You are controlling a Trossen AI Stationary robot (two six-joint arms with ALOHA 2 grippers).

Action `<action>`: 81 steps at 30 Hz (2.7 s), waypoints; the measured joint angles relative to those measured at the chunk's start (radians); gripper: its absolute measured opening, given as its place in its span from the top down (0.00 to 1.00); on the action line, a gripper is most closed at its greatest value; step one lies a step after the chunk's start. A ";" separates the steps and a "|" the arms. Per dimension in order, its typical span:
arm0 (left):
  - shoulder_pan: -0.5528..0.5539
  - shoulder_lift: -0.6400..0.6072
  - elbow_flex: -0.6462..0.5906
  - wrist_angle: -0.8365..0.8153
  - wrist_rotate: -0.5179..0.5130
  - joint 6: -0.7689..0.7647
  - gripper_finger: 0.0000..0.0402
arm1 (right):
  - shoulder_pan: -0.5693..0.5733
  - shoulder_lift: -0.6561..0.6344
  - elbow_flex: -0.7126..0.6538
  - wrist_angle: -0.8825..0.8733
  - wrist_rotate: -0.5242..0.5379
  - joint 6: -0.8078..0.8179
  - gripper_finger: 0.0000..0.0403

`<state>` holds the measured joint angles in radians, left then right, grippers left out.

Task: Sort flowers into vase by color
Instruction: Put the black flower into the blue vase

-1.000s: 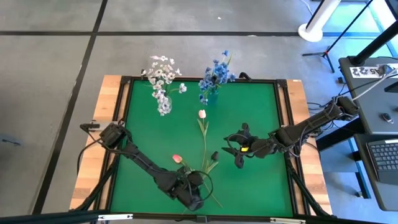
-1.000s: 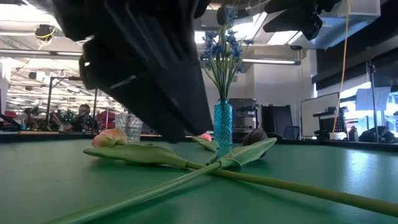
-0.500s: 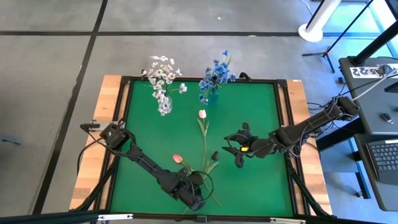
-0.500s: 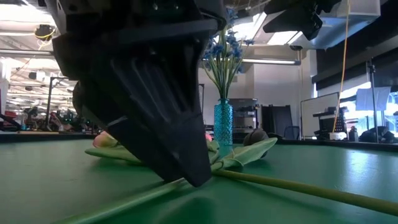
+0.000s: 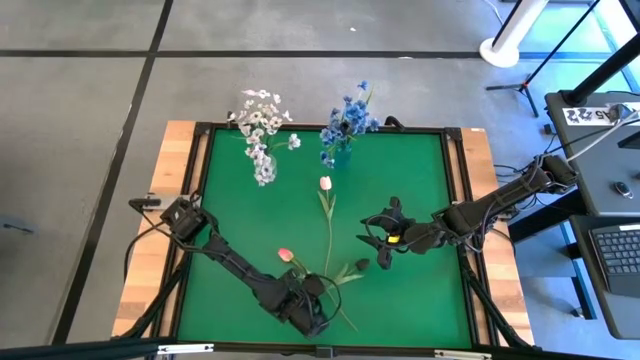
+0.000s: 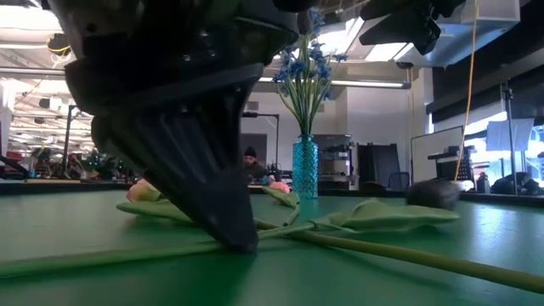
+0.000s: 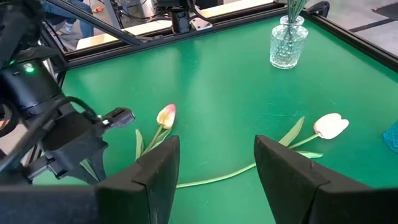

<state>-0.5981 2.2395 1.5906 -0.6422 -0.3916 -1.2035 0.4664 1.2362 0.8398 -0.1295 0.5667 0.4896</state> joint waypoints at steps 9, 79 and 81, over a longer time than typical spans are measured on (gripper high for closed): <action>-0.057 0.007 0.286 -0.420 -0.142 0.027 1.00 | 0.000 -0.019 0.017 -0.007 -0.064 -0.029 0.49; 0.386 -0.695 -0.658 1.234 0.127 1.014 1.00 | -0.298 0.018 -0.168 0.718 -0.515 -0.204 0.49; 0.389 -0.696 -0.658 1.242 0.119 1.015 1.00 | -0.297 0.020 -0.168 0.684 -0.518 -0.206 0.49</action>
<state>-0.2096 1.5437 0.9329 0.5997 -0.2721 -0.1883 0.1696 1.2557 0.6720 0.5549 0.0490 0.2841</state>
